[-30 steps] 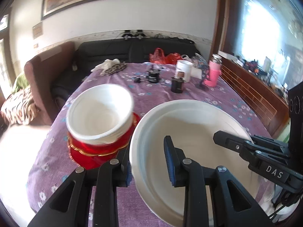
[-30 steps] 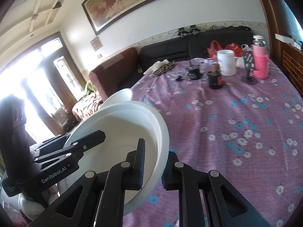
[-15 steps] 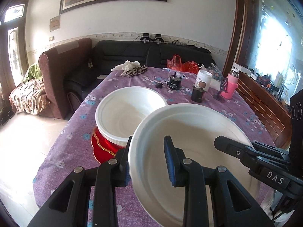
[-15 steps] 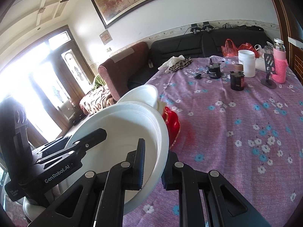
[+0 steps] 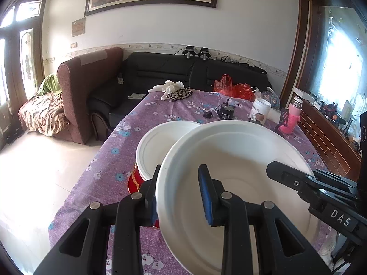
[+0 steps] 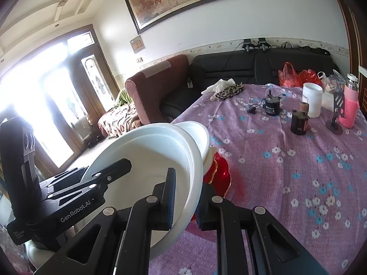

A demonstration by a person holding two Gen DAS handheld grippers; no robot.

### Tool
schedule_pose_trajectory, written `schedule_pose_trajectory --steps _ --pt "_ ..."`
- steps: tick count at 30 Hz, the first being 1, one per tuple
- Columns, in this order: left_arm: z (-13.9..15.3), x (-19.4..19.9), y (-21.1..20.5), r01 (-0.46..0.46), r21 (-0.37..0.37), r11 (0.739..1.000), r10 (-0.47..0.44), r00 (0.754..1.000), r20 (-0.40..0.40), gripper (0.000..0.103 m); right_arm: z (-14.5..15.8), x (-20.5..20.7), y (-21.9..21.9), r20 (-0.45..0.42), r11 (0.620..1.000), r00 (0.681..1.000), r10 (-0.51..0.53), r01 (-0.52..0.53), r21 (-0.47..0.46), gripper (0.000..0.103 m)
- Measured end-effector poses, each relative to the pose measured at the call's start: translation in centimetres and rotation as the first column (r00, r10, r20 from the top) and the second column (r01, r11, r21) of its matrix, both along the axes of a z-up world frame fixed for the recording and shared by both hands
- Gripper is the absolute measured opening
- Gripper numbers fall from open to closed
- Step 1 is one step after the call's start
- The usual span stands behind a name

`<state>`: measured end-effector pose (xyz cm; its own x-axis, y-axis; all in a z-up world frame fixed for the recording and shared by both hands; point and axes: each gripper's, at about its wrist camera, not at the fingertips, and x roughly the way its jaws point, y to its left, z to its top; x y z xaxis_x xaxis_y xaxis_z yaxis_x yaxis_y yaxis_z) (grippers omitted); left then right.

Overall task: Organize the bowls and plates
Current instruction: 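Lower the white bowl onto the stack and open both tools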

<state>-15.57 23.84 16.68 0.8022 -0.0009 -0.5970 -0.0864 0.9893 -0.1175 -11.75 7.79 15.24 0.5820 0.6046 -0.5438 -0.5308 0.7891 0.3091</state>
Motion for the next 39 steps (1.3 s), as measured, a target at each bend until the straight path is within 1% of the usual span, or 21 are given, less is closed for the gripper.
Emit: schedule_pose_trajectory --steps 3,10,12,16,26,29,32,39 --pt "0.3 0.4 0.4 -0.011 -0.004 1.0 0.011 1.0 0.006 0.028 0.3 0.4 0.4 0.003 1.0 1.0 0.007 -0.007 -0.001 0.016" --pt "1.0 0.8 0.9 -0.036 0.021 0.999 0.035 0.999 0.03 0.028 1.1 1.6 1.1 0.012 1.0 1.0 0.024 -0.025 0.015 0.016" --pt "1.1 1.1 1.1 -0.046 0.02 0.999 0.045 0.998 0.034 0.031 1.4 1.8 1.4 0.017 0.999 0.999 0.032 -0.033 0.015 0.016" --pt "1.0 1.6 2.0 -0.072 0.016 0.997 0.072 0.997 0.03 0.031 2.0 2.3 2.5 0.038 0.999 0.998 0.046 -0.046 -0.002 0.016" --pt "1.3 2.8 3.8 -0.115 0.017 0.993 0.114 0.993 0.034 0.031 2.5 3.6 4.8 0.046 0.998 0.997 0.067 -0.066 -0.015 0.016" --pt "1.4 3.2 4.1 -0.122 0.027 0.992 0.121 0.992 0.04 0.031 2.9 4.0 5.4 0.055 0.998 0.997 0.063 -0.062 -0.019 0.016" --pt "1.7 3.8 4.3 -0.121 0.035 0.992 0.119 0.992 0.043 0.034 3.2 4.5 5.8 0.058 0.998 0.996 0.061 -0.06 -0.017 0.016" --pt "2.1 5.3 4.6 -0.124 0.057 0.991 0.121 0.991 0.053 0.034 3.8 6.1 6.7 0.056 0.999 0.997 0.046 -0.045 -0.008 0.018"
